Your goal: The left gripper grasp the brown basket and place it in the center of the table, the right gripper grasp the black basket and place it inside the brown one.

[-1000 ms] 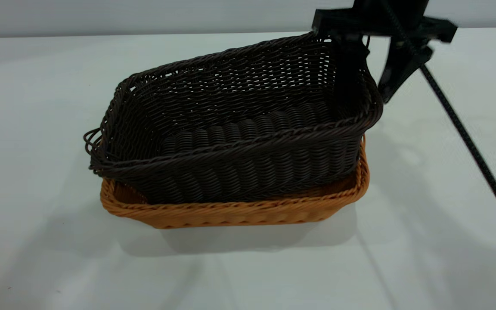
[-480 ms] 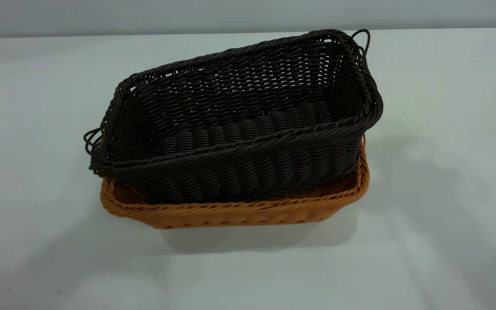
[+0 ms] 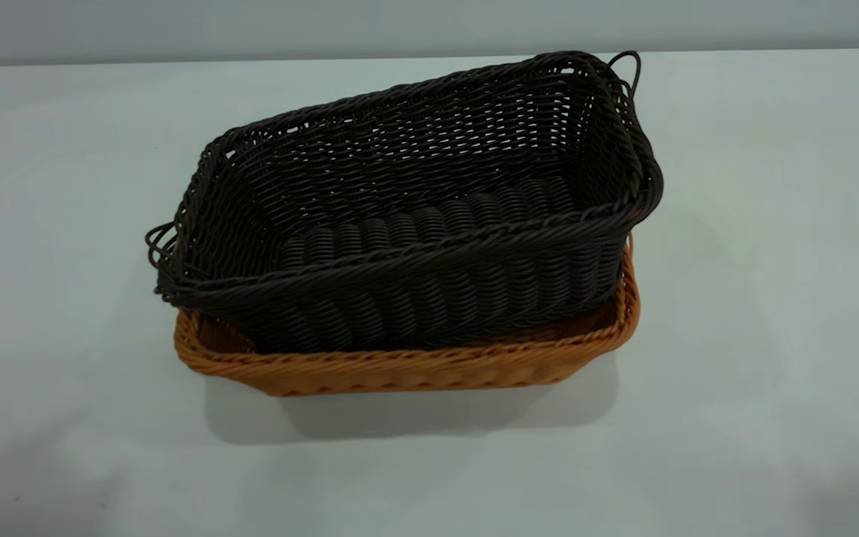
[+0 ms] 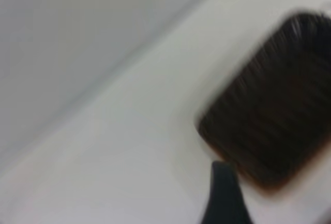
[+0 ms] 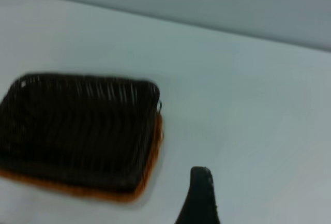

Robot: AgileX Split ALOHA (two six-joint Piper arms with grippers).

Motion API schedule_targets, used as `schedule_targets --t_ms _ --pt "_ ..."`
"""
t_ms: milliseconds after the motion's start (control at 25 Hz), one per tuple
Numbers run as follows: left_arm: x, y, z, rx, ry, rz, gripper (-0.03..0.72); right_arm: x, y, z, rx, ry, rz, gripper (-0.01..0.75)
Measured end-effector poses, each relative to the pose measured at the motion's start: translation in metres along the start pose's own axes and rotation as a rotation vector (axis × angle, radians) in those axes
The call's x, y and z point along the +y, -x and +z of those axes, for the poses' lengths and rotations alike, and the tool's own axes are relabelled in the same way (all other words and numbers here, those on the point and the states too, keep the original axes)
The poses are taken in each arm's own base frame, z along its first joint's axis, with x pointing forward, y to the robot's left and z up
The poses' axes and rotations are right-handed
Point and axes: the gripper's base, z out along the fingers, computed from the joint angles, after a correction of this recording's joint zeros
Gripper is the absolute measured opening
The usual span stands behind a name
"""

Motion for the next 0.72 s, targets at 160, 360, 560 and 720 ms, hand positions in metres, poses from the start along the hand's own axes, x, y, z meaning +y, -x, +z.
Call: schedule_targets --t_ms 160,360,560,720 --pt "-0.007 -0.019 0.002 0.03 -0.024 -0.092 0.466 -0.002 -0.06 0.001 0.051 -0.001 -0.01 0.541" --pt "-0.024 -0.066 0.033 0.188 -0.083 -0.124 0.466 -0.005 -0.129 0.022 0.066 0.002 -0.012 0.541" --pt "-0.049 -0.133 0.07 0.391 -0.167 -0.171 0.466 -0.006 -0.183 0.05 0.088 0.006 -0.011 0.541" --pt "-0.065 -0.181 0.087 0.481 -0.198 -0.181 0.466 -0.006 -0.205 0.058 0.087 0.009 -0.01 0.541"
